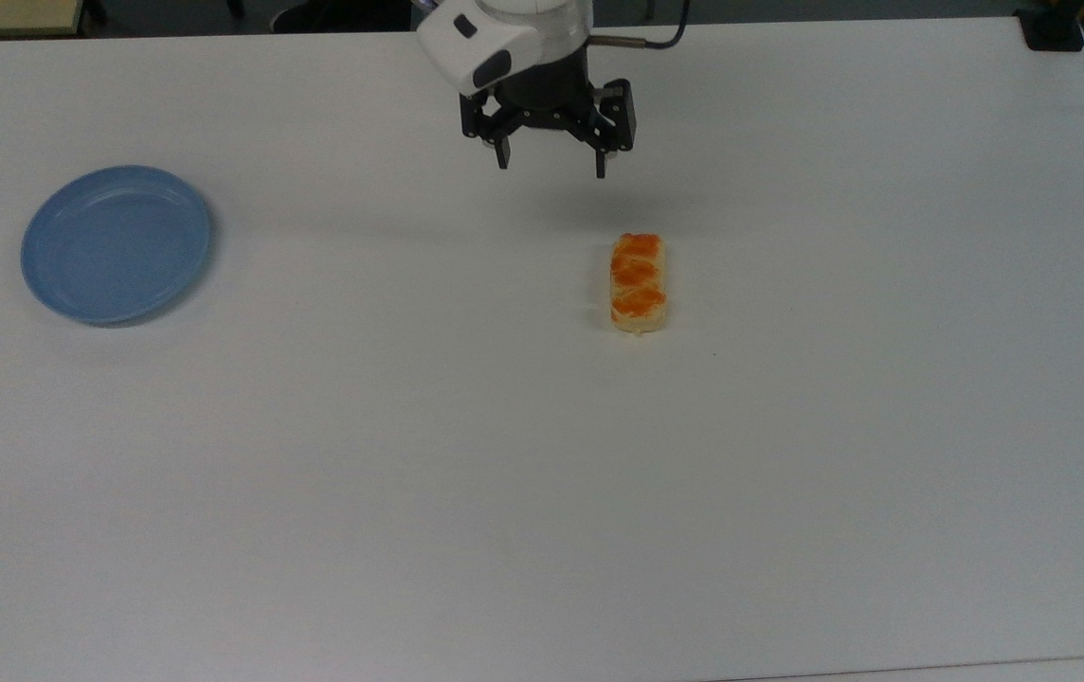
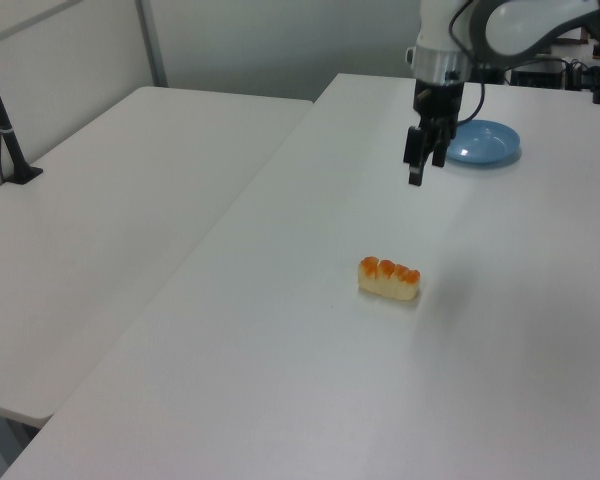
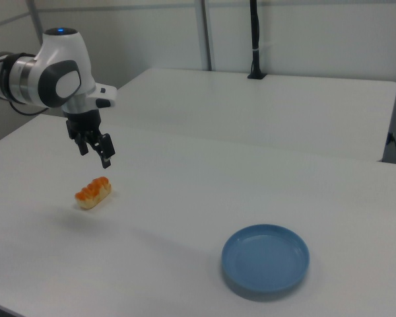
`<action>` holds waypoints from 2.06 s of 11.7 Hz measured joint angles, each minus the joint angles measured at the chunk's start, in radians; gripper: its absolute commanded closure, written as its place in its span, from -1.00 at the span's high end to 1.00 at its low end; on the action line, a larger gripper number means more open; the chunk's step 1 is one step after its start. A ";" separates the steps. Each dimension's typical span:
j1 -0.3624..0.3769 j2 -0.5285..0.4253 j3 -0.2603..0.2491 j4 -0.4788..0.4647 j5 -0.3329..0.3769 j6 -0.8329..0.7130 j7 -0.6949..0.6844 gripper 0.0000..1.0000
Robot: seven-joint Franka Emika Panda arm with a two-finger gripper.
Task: Put the bread on a plate
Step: 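Move the open gripper over the bread roll with orange topping, then lower the gripper around the bread roll and close on it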
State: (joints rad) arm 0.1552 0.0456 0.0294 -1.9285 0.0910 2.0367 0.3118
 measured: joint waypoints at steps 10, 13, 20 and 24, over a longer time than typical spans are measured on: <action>0.088 0.265 0.074 0.109 -0.161 0.076 0.257 1.00; 0.089 0.352 0.084 0.159 -0.203 0.079 0.304 1.00; 0.088 0.376 0.135 0.177 -0.222 0.079 0.314 0.82; 0.084 0.385 0.135 0.177 -0.267 0.079 0.319 0.75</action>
State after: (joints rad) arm 0.2396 0.4304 0.1644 -1.7513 -0.1757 2.1155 0.6309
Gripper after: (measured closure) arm 0.088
